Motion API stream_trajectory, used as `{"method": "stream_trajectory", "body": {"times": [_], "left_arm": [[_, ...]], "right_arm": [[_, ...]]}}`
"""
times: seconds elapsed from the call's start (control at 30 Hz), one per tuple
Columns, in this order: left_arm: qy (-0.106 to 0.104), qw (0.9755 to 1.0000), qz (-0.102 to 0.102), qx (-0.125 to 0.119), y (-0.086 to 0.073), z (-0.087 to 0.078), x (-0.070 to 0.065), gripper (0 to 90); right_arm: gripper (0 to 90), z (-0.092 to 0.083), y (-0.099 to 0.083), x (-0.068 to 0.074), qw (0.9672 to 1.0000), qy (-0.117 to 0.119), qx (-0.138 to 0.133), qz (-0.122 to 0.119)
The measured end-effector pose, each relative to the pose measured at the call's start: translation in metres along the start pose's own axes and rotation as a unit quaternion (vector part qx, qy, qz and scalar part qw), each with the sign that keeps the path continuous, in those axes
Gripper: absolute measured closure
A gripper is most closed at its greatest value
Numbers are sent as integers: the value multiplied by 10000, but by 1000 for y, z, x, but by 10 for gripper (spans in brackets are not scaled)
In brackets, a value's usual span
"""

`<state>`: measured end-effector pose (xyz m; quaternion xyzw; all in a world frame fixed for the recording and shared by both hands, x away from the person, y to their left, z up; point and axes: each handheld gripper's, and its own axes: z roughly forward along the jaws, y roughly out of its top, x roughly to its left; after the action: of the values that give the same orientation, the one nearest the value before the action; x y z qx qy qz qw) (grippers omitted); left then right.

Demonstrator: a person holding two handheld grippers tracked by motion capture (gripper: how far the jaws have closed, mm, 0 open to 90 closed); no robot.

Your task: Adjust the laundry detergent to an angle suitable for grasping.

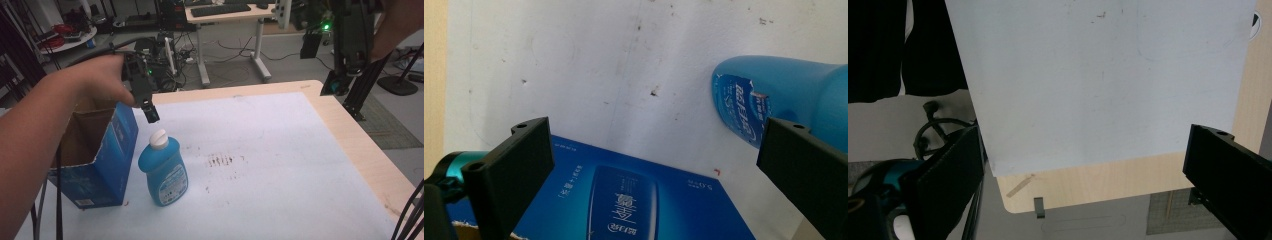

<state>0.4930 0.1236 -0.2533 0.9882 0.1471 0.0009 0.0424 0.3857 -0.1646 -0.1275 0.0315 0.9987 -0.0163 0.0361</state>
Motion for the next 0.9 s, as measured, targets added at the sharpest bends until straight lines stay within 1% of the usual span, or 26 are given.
{"method": "stream_trajectory", "body": {"times": [0.1, 0.17, 0.23, 0.3, 0.33, 0.37, 0.4, 0.43, 0.5, 0.57, 0.6, 0.67, 0.87, 0.9], "left_arm": [[29, 10000, -16, 60, 1, 2, 1, 17], [5, 10000, -49, 81, 2, 5, 0, 17], [-18, 10000, -31, 71, 3, 6, 0, 17], [-9, 10000, -24, 76, 4, 6, 0, 17], [-9, 10000, -43, 84, 5, 6, 0, 17], [-10, 9999, -67, 83, 5, 6, 0, 17], [4, 10000, -32, 90, 5, 6, 0, 17], [4, 9999, -81, 75, 5, 6, 0, 17], [6, 10000, -76, 27, 5, 5, 0, 17], [6, 10000, -76, 4, 5, 4, 0, 17], [-25, 10000, -66, -10, 5, 3, 1, 17], [-24, 10000, -70, -10, 5, 3, 1, 17], [-9, 10000, -59, 42, 4, 5, 4, 17], [16, 10000, -75, 51, 3, 4, 3, 17]], "right_arm": [[21, 1, 0, -2, 10000, -4, 37, -32], [21, 1, 0, -3, 10000, -5, 58, -44], [21, 2, 1, -3, 10000, 15, 21, -87], [21, 2, 0, -3, 10000, 7, 45, -58], [21, 2, 0, -5, 9999, -23, 32, -108], [21, 3, -1, -4, 10000, -28, 14, -80], [21, 3, -1, -4, 10000, -28, 19, -70], [21, 3, -1, -3, 10000, -29, 13, -51], [21, 2, -1, -3, 9999, -37, 47, -85], [21, 2, -2, -3, 10000, -28, 33, -81], [21, 1, -2, -2, 10000, -47, -11, -57], [21, 1, -2, -4, 9999, -45, -36, -83], [21, 1, -2, -7, 10000, -49, -48, -17], [21, 1, -2, -7, 9999, -81, -65, -13]]}}
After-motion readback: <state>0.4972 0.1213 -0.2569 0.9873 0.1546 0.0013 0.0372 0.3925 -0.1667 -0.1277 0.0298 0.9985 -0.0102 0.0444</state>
